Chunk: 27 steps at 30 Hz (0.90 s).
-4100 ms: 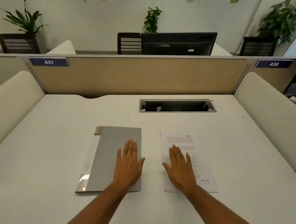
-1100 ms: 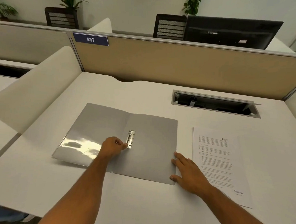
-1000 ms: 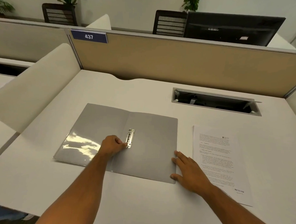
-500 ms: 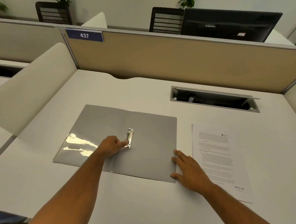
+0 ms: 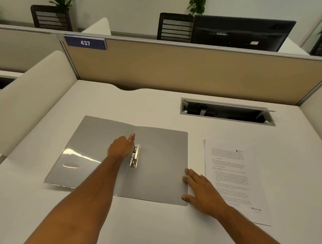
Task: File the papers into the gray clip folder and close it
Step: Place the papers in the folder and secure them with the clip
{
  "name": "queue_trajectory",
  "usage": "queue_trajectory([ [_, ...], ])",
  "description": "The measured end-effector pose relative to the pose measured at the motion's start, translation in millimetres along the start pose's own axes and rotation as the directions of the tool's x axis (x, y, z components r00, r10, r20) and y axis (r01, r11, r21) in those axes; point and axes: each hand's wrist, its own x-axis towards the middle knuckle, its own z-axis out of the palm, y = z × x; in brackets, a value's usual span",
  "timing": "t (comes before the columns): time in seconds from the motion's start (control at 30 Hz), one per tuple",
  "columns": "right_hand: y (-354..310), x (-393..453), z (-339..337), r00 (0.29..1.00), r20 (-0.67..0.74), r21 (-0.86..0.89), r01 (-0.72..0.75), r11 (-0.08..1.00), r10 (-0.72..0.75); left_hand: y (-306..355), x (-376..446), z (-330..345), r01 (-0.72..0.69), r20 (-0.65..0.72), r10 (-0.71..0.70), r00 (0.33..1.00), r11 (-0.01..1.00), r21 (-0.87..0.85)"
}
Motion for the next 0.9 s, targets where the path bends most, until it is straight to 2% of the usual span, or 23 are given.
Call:
queue_trajectory([
  [0.2, -0.9, -0.6, -1.9, 1.000, -0.014, -0.002, 0.016, 1.000, -0.016, 7.8, 17.5, 12.0, 0.045, -0.031, -0.044, 0.999, 0.998, 0.050],
  [0.33, -2.7, 0.0, -4.0, 1.000, -0.011, 0.001, 0.010, 1.000, -0.010, 18.7, 13.8, 14.5, 0.030, -0.143, -0.028, 0.989, 1.000, 0.008],
  [0.4, -3.6, 1.2, -7.4, 1.000, -0.009, -0.008, 0.027, 1.000, -0.027, 30.0, 5.1, 17.8, -0.058, -0.232, 0.040, 0.972, 0.996, -0.070],
  [0.5, -2.5, -0.1, -15.2, 0.998, -0.046, 0.027, 0.033, 0.999, -0.031, 57.6, -24.4, 34.3, -0.276, -0.350, 0.207, 0.914, 0.947, -0.162],
  [0.57, 5.2, -4.5, -22.6, 0.990, -0.133, 0.067, -0.035, 0.997, 0.044, 79.3, -53.2, 54.5, -0.422, -0.321, 0.357, 0.877, 0.892, -0.161],
  [0.6, 12.3, -7.6, -26.6, 0.973, -0.196, 0.100, -0.102, 0.990, 0.120, 88.7, -68.9, 67.1, -0.490, -0.261, 0.447, 0.856, 0.861, -0.134],
  [0.67, 33.0, -16.6, -34.1, 0.891, -0.321, 0.177, -0.278, 0.944, 0.323, 104.4, -102.1, 94.1, -0.616, -0.077, 0.612, 0.787, 0.786, -0.052],
  [0.77, 67.6, -34.9, -43.2, 0.680, -0.413, 0.258, -0.551, 0.794, 0.606, 119.3, -146.5, 131.5, -0.735, 0.199, 0.719, 0.666, 0.678, 0.011],
  [0.83, 86.1, -48.7, -46.9, 0.532, -0.385, 0.300, -0.701, 0.647, 0.754, 125.7, -165.3, 150.4, -0.770, 0.332, 0.716, 0.614, 0.636, 0.055],
  [0.9, 98.1, -59.4, -49.7, 0.434, -0.299, 0.317, -0.795, 0.518, 0.850, 129.2, -173.6, 162.0, -0.799, 0.411, 0.708, 0.574, 0.594, 0.094],
])
